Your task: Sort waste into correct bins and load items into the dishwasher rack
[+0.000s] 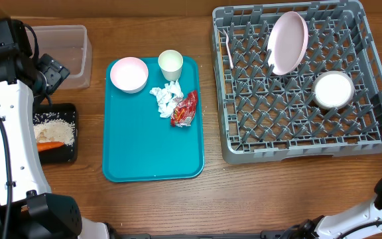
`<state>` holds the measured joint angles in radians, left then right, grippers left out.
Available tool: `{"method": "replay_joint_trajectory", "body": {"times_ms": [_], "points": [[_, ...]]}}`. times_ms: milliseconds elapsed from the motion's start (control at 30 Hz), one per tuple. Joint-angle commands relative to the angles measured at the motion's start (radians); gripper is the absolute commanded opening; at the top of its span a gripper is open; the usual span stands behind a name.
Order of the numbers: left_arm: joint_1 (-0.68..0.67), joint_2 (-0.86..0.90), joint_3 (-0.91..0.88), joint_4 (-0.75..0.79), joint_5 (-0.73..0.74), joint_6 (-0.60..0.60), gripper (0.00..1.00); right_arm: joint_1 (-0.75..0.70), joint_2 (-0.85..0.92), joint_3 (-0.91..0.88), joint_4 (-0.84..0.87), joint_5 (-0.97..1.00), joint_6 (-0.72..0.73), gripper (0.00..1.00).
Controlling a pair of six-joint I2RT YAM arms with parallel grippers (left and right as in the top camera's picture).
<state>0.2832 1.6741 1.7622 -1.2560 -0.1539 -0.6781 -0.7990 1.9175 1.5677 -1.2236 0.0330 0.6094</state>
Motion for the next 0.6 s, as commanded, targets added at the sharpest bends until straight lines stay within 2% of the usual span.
{"method": "replay_joint_trajectory", "body": {"times_ms": [0, 367, 567], "points": [[-0.003, 0.003, -0.004, 0.003, -0.010, 0.005, 1.00, -0.041, -0.056, -0.001, 0.008, 0.072, 0.001, 0.13], [-0.003, 0.003, -0.004, 0.003, -0.010, 0.005, 1.00, -0.061, -0.057, 0.062, -0.027, 0.071, -0.007, 0.14], [-0.003, 0.003, -0.004, 0.003, -0.010, 0.005, 1.00, -0.061, -0.057, 0.073, -0.027, 0.071, -0.011, 0.19]]}}
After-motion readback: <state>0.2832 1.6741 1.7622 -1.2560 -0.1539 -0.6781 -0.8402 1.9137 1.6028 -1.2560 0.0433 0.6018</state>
